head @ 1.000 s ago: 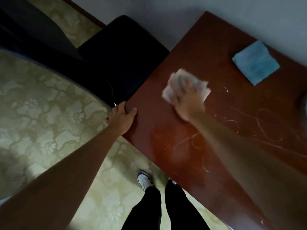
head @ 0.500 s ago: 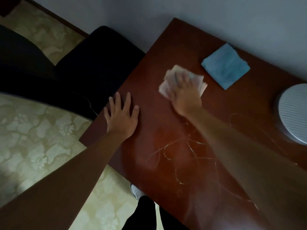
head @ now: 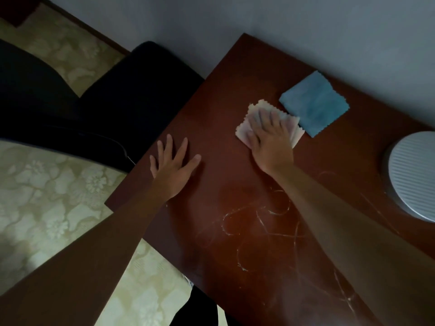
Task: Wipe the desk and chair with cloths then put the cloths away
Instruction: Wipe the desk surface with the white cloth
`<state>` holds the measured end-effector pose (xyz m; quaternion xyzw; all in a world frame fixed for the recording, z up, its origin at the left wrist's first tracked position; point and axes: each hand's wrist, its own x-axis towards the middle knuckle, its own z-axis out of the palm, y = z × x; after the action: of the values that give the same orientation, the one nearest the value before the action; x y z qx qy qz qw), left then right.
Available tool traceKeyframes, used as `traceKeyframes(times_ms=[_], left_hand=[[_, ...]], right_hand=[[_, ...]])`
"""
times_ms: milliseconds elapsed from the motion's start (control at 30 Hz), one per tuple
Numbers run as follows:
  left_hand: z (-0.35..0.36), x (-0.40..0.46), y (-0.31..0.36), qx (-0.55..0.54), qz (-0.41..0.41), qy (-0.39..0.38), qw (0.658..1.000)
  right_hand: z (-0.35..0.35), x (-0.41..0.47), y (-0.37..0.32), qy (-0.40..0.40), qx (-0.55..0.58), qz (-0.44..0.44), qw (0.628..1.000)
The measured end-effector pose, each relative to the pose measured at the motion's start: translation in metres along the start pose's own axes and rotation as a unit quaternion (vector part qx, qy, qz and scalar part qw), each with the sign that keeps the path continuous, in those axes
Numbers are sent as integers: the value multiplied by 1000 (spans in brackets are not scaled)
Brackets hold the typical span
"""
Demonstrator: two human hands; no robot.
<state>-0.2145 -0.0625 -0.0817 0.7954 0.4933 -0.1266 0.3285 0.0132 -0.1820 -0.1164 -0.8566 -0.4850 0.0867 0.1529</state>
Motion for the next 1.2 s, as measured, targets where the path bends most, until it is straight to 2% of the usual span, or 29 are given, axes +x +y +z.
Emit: traceKeyframes(times_ms=[133,200,267,333,400,500,600,700,767,833,900,967,1033,1067,1133,1200], left_hand=[[7,0,-4,28,10,13,999],[6,0,-3,14,14,14,1000],[3,-1,-3,-2,16,1,1000],[2,0,-5,-14,16,-2,1000],[6,0,-8,-5,17,12,1000],[10,1,-6,23,18,19,999],[2,0,-8,13,21,10,1000],[-10,-5,-14,-41,18,45,998],[-20,-9,-33,-122,-39,118,985],[-27,-15,-67,-175,-119,162,964],[-26,-25,-92,-181,-178,139,957],[-17,-37,-104,-159,-195,124,960],[-12,-41,-110,-133,-196,135,962],[-13,-41,-110,-140,-199,131,961],[-18,-37,-113,-193,-202,116,953],[-18,-36,-116,-214,-194,111,951]], right_hand=[[19,-105,-46,-10,21,-124,992],[13,-112,-30,-33,55,-170,983],[1,-71,-4,-40,57,-147,987],[-11,-20,18,-23,47,-78,996],[-5,-12,10,-8,36,-54,998],[19,-85,-44,-4,-3,-135,991],[15,-108,-50,-61,17,-206,977],[5,-23,-17,-40,7,-148,988],[2,46,-13,-19,-14,-59,998],[16,68,-48,-27,-11,-30,999],[38,33,-101,-17,-1,-118,993],[57,-40,-145,-34,-3,-235,971],[62,-87,-163,-76,11,-287,955],[60,-81,-158,-83,18,-309,947],[57,-36,-142,-56,8,-270,961],[48,17,-121,-31,-22,-165,986]])
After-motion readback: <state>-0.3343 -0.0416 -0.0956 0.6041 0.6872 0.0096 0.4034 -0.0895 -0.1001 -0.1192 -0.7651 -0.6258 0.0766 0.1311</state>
